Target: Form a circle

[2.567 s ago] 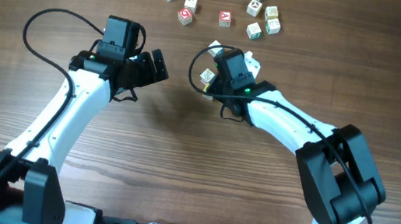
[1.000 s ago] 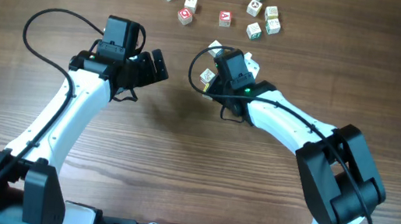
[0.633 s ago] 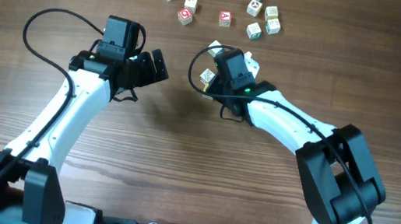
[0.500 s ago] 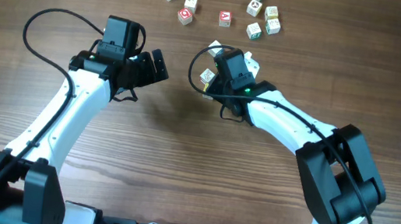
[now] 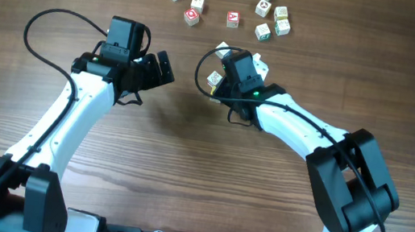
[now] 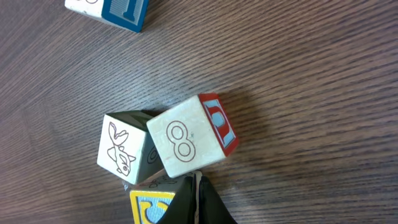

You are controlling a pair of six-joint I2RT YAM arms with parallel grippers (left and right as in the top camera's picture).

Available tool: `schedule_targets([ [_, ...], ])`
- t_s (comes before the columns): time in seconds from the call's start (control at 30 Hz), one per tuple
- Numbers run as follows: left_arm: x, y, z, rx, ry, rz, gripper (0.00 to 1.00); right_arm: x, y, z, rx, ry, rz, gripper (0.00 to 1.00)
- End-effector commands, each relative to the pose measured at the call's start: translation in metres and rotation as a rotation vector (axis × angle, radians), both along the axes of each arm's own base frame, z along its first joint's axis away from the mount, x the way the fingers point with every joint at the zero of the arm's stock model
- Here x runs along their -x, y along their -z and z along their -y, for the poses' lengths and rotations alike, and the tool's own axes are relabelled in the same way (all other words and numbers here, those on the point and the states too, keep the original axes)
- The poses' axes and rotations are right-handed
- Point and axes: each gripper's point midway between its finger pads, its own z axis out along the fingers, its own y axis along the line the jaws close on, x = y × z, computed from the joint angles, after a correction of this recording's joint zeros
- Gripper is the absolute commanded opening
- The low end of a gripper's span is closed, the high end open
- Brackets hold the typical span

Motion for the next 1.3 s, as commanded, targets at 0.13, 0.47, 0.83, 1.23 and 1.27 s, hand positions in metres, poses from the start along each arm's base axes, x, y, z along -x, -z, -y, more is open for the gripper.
schedule_targets([
  [0.13,0.000,0.000,-0.003,-0.017,0.010,0.004,1.00,0.012,-0.005,0.018,0.073,0.027,-0.026,0.05],
  [0.47,0.000,0.000,-0.003,-0.017,0.010,0.004,1.00,0.036,-0.015,0.003,0.003,-0.065,-0.107,0.05],
  [0.83,0.000,0.000,-0.003,-0.017,0.010,0.004,1.00,0.049,-0.018,-0.021,-0.110,-0.142,-0.163,0.05],
  [1.23,0.000,0.000,-0.003,-0.017,0.010,0.004,1.00,0.034,0.004,-0.040,-0.148,-0.216,-0.117,0.05],
  [1.27,0.000,0.000,-0.003,-0.017,0.010,0.004,1.00,0.034,0.004,-0.042,-0.152,-0.221,-0.113,0.05],
])
